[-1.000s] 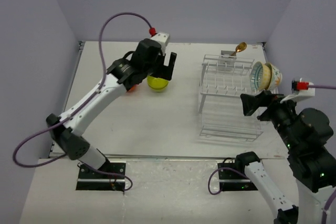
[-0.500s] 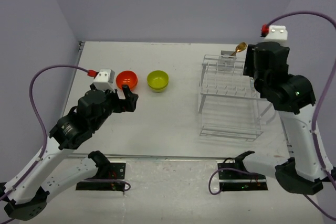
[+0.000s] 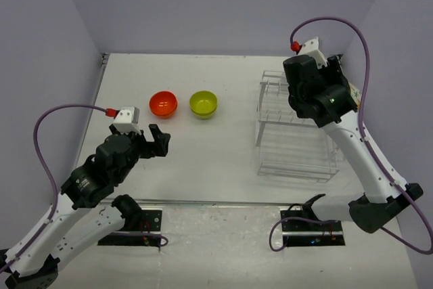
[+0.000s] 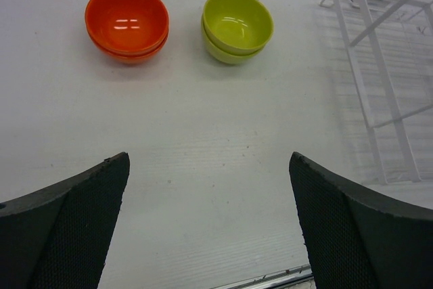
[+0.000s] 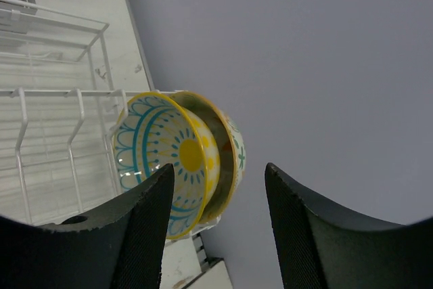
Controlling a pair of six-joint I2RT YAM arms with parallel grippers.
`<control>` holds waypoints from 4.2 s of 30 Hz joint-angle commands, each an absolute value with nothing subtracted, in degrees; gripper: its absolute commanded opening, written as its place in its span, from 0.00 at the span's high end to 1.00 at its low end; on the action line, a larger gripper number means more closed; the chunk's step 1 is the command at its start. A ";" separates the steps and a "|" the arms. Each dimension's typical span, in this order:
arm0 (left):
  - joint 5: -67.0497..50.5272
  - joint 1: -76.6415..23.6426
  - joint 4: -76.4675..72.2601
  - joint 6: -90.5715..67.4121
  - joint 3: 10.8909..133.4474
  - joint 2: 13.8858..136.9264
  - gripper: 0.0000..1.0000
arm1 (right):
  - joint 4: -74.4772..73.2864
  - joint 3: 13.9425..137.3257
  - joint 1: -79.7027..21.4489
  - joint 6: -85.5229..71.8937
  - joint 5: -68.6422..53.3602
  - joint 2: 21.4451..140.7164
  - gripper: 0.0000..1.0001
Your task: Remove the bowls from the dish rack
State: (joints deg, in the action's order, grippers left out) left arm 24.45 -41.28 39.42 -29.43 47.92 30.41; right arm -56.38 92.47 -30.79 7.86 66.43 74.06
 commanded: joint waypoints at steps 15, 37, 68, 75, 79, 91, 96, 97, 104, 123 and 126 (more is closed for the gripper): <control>23.47 -41.22 35.42 -28.48 46.76 30.41 0.00 | -44.75 83.77 -25.75 14.85 70.49 78.84 0.42; 22.24 -41.22 34.81 -28.21 45.97 29.27 0.00 | -23.14 71.46 -23.99 31.72 72.24 72.34 0.77; 21.18 -41.22 34.10 -27.86 45.53 28.83 0.00 | -18.02 74.44 -30.06 38.58 76.64 71.46 1.00; 20.83 -41.22 34.01 -27.77 45.53 29.09 0.00 | -18.28 75.67 -31.20 38.93 76.64 70.14 1.00; 20.31 -41.22 33.66 -27.60 45.61 29.62 0.00 | -18.11 76.55 -31.81 38.85 76.99 69.52 1.00; 20.13 -41.31 33.49 -27.42 46.14 28.57 0.00 | -36.17 88.28 -33.92 16.43 71.30 70.31 1.00; 16.01 -41.31 33.48 -27.42 52.79 32.68 0.00 | -66.34 106.85 -34.10 -11.05 51.71 73.12 1.00; 14.78 -41.22 34.10 -27.68 58.74 34.35 0.00 | -66.79 106.87 -34.28 -14.12 46.02 72.95 1.00; 0.28 -41.40 31.64 -27.16 83.12 57.43 0.00 | -55.83 97.75 -35.68 -21.35 24.40 69.61 1.00; 15.03 -48.25 46.76 -24.87 102.40 82.70 0.47 | -33.06 86.58 -42.54 -28.48 12.40 69.79 1.00; 14.15 -48.34 47.11 -25.22 102.48 84.28 0.70 | -29.19 83.68 -42.54 -29.09 9.85 68.91 1.00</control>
State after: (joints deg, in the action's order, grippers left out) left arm 13.93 -48.14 45.80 -25.89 100.62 82.89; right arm -38.37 84.64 -42.13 -26.63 13.47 71.24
